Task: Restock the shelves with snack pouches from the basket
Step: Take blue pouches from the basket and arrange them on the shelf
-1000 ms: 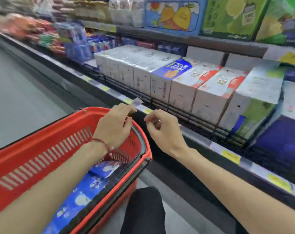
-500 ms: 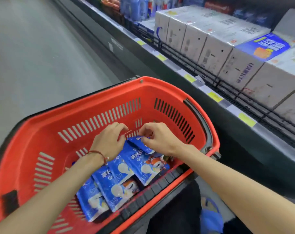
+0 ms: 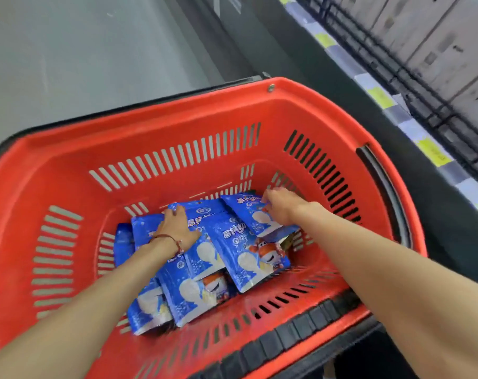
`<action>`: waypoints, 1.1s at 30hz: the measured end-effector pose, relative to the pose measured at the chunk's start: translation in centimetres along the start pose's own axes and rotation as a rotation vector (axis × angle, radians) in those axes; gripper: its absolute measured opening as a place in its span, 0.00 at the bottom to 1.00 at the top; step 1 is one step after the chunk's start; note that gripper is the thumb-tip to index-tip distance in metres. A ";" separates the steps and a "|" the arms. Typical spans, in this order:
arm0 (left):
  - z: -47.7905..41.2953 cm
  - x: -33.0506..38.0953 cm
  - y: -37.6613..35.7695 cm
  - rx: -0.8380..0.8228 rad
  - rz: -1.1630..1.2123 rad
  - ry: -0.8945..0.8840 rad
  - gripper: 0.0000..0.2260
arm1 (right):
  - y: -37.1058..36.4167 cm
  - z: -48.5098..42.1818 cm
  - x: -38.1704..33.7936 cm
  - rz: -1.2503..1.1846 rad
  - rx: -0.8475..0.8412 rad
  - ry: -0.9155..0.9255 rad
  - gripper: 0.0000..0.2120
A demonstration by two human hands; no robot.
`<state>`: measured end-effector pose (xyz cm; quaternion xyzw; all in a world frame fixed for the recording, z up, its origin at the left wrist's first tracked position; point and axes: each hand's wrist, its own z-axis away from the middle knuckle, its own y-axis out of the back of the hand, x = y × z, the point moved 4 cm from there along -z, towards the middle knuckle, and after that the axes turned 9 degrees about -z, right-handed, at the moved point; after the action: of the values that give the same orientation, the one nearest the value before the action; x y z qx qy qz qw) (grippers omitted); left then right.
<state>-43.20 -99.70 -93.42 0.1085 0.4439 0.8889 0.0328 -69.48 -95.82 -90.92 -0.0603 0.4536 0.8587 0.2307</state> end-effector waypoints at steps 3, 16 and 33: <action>-0.6 0.6 -0.9 -0.011 0.122 0.055 0.42 | -1.6 -2.2 1.3 0.011 -0.091 -0.065 0.20; 0.3 1.6 -0.6 0.372 0.651 0.248 0.52 | -3.6 -4.0 3.6 -0.130 -0.321 -0.347 0.31; 2.6 1.7 -0.6 0.137 0.906 0.033 0.18 | 0.0 0.3 1.4 -0.661 -0.116 -0.290 0.31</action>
<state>-44.35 -97.06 -92.13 0.2794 0.4098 0.7838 -0.3737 -70.71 -95.09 -91.23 -0.0944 0.3227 0.7616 0.5540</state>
